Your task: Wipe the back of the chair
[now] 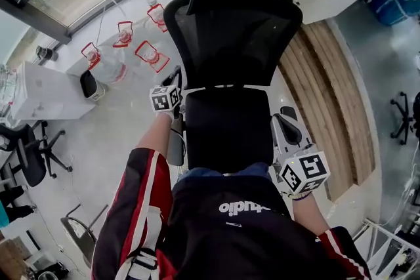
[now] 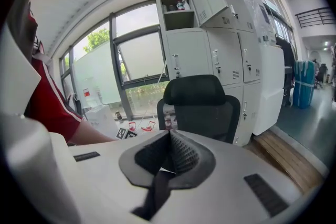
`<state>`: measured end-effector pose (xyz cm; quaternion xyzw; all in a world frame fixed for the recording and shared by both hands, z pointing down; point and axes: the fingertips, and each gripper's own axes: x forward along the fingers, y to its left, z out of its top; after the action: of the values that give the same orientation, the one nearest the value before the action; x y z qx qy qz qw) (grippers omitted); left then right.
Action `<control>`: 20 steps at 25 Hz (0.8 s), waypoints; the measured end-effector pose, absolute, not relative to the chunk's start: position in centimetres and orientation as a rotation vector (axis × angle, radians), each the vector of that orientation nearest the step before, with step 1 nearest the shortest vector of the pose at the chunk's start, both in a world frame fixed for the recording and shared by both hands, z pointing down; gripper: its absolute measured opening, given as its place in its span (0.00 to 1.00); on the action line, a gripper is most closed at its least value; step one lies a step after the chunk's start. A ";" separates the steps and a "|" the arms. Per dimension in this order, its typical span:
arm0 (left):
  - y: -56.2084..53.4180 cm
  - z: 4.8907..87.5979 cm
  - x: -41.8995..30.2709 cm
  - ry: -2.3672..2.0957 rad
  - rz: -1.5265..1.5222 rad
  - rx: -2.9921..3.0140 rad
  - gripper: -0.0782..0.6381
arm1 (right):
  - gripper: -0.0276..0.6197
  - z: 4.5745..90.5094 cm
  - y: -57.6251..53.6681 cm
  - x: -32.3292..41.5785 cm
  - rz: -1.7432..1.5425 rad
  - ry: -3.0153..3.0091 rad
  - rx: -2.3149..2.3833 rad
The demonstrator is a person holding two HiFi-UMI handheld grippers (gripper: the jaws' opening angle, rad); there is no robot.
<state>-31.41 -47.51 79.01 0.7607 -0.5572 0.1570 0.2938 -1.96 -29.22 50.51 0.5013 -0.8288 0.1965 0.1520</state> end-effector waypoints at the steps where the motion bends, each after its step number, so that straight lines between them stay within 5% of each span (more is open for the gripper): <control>1: -46.7 78.2 -32.2 -1.485 0.397 2.027 0.20 | 0.07 50.1 -29.0 -2.8 0.559 -2.390 1.434; 10: -39.9 65.6 -34.2 -1.444 0.242 2.246 0.20 | 0.07 45.5 -28.2 -8.8 0.482 -2.537 1.415; 20: -30.7 47.4 -24.7 -1.320 0.167 2.572 0.20 | 0.07 42.3 -27.8 -5.3 0.409 -2.599 1.456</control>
<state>-24.66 -30.70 47.41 0.8814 -0.4525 0.0572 0.1226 -5.31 -27.80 42.26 0.4830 -0.8624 0.1358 0.0673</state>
